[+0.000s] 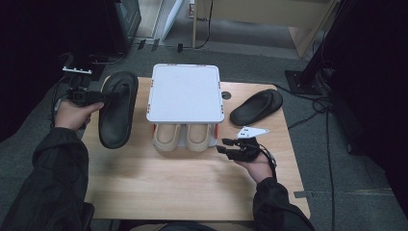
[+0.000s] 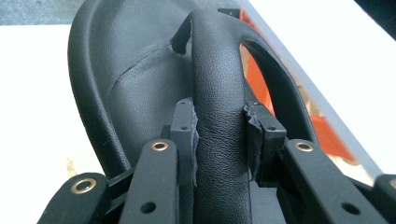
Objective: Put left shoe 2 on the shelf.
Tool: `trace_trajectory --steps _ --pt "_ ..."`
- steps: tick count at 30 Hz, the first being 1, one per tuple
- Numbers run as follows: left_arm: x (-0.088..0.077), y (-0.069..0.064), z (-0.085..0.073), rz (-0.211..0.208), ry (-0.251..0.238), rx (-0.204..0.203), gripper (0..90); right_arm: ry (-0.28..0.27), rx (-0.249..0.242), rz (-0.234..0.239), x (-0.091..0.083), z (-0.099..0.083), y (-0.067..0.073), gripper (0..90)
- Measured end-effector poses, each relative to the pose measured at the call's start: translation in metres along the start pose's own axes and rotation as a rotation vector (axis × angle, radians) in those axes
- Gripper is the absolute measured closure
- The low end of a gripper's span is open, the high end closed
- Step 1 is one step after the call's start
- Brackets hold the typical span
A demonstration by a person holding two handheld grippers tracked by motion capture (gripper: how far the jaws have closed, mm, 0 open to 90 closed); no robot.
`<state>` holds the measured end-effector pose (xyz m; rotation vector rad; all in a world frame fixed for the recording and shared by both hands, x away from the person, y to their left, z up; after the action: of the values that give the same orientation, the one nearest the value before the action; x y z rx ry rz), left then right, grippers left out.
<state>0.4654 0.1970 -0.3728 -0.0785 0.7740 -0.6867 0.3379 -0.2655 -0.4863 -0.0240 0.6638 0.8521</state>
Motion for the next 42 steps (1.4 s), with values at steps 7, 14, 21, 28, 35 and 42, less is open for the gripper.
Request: trace_trajectory --steps 7,14,21,28,35,42 --pt "-0.005 -0.018 0.024 -0.006 -0.003 0.032 68.0 0.000 -0.001 0.001 0.000 0.000 0.000 56.6" --pt "-0.001 -0.037 0.047 -0.007 0.009 0.057 68.0 -0.001 -0.002 0.002 0.000 0.000 0.000 56.6" --pt "0.016 -0.060 0.065 -0.020 0.022 0.071 68.0 -0.004 -0.003 0.003 0.000 0.000 0.001 56.5" --pt "0.040 -0.078 0.076 -0.025 0.037 0.071 68.0 -0.007 -0.004 0.006 0.000 0.001 0.001 56.4" --pt "0.061 -0.088 0.078 -0.037 0.047 0.062 68.0 -0.009 -0.009 0.007 -0.001 0.001 0.001 56.4" --pt "0.075 -0.088 0.080 -0.034 0.040 0.030 67.9 -0.013 -0.011 0.010 -0.001 0.002 0.002 56.4"
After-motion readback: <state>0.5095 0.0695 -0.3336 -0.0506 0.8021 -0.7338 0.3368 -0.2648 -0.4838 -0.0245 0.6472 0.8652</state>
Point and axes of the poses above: each handheld gripper's, and its own axes: x roughly forward along the jaws, z roughly out of its top, y roughly to its left, the point moved 4 cm from there along x, roughly forward along the jaws, and after that the axes turned 4 degrees about x, right-handed, at the moved point
